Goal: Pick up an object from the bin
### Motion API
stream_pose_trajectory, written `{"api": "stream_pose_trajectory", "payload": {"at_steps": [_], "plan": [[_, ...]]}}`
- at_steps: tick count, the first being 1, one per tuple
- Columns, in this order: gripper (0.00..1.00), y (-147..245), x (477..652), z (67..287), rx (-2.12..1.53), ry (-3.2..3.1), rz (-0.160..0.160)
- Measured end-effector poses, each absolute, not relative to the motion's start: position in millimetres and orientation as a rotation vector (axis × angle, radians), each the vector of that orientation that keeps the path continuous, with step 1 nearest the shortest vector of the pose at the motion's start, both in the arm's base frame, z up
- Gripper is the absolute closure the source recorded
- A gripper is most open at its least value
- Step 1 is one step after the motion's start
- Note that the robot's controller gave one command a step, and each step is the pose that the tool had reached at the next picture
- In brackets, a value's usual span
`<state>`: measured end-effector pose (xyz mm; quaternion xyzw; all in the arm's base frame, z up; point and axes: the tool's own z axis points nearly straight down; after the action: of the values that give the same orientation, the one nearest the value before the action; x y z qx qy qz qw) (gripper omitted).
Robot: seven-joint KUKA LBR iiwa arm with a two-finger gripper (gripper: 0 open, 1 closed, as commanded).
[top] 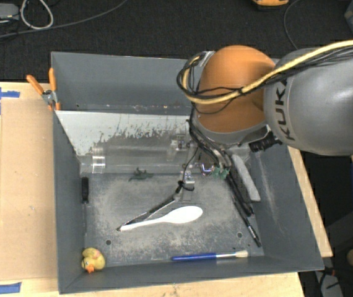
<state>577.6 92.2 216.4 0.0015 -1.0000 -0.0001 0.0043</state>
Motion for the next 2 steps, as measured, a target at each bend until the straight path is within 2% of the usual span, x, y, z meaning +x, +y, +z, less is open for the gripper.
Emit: {"api": "stream_pose_trajectory", "payload": {"at_steps": [1, 2], "plan": [[0.00, 92, 579.2, 220, 0.001, -3.141, -0.001], [0.00, 74, 571.6, 138, 0.131, -3.139, -0.001]]}}
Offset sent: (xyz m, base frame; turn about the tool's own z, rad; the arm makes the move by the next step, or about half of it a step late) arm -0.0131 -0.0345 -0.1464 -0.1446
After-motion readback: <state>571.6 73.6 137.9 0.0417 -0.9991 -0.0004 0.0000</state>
